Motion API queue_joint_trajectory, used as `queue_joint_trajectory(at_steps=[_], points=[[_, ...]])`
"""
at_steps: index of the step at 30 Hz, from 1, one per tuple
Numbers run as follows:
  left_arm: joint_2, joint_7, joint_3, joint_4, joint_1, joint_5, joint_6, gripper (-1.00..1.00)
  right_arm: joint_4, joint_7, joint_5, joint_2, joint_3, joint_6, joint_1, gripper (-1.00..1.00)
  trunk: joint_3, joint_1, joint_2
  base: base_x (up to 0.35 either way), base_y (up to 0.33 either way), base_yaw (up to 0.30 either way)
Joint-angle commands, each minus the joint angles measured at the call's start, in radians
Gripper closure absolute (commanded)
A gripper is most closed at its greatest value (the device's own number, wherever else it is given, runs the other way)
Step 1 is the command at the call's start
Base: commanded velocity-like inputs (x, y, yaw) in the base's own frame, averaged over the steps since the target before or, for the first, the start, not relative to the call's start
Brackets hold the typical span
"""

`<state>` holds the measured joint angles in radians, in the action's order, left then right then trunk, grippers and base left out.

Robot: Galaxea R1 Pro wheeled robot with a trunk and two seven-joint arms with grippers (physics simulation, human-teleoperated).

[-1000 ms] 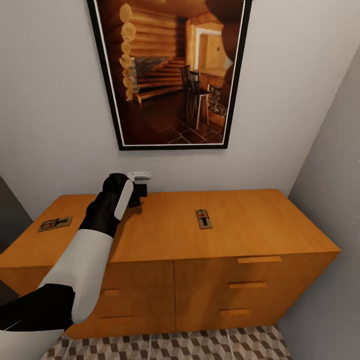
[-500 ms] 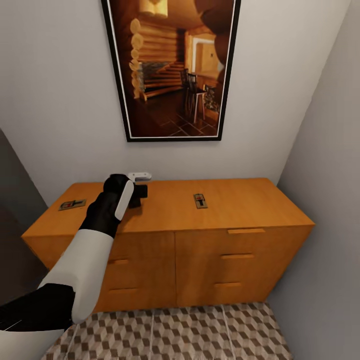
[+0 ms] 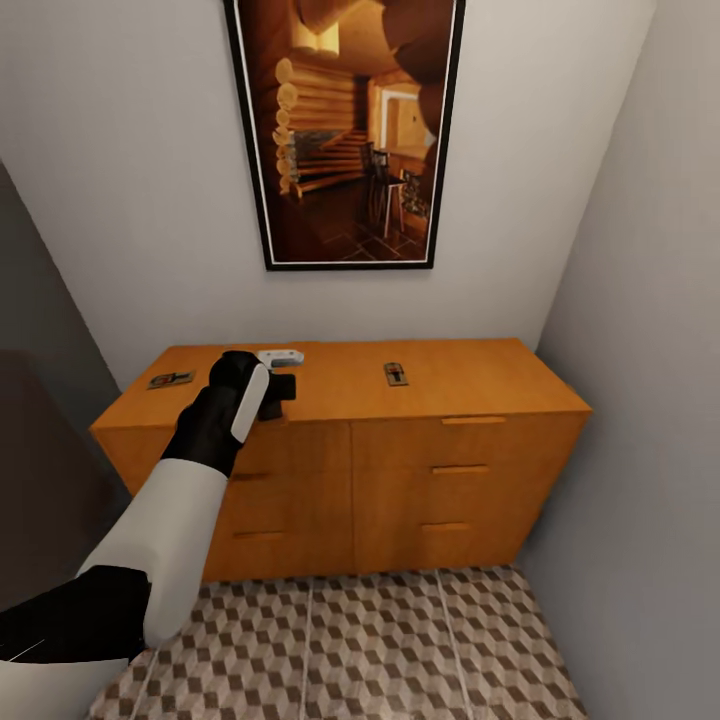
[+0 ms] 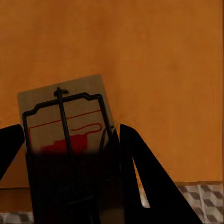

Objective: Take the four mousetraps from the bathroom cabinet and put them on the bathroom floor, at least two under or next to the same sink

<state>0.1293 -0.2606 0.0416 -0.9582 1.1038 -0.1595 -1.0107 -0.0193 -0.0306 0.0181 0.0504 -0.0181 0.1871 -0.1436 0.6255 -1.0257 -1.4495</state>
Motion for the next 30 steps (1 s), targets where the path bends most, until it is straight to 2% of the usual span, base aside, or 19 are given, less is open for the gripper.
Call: queue_joint_trajectory(at_steps=[1, 19, 30], points=[[0.0, -0.008, 0.001, 0.002, 0.001, -0.009, -0.003, 1.0, 0.001, -0.006, 0.002, 0.0, -0.002, 0.003, -0.001, 1.0, 0.001, 0.001, -0.001, -0.335, 0.0, 0.0], [0.0, -0.008, 0.001, 0.032, 0.001, -0.009, -0.001, 1.0, 0.001, -0.006, 0.002, 0.0, -0.002, 0.003, -0.001, 1.0, 0.001, 0.001, -0.001, -0.335, 0.0, 0.0], [0.001, -0.007, 0.001, 0.086, -0.006, -0.009, 0.001, 1.0, 0.001, -0.006, 0.002, -0.004, 0.0, 0.003, -0.001, 1.0, 0.001, 0.001, -0.001, -0.326, 0.0, 0.0]])
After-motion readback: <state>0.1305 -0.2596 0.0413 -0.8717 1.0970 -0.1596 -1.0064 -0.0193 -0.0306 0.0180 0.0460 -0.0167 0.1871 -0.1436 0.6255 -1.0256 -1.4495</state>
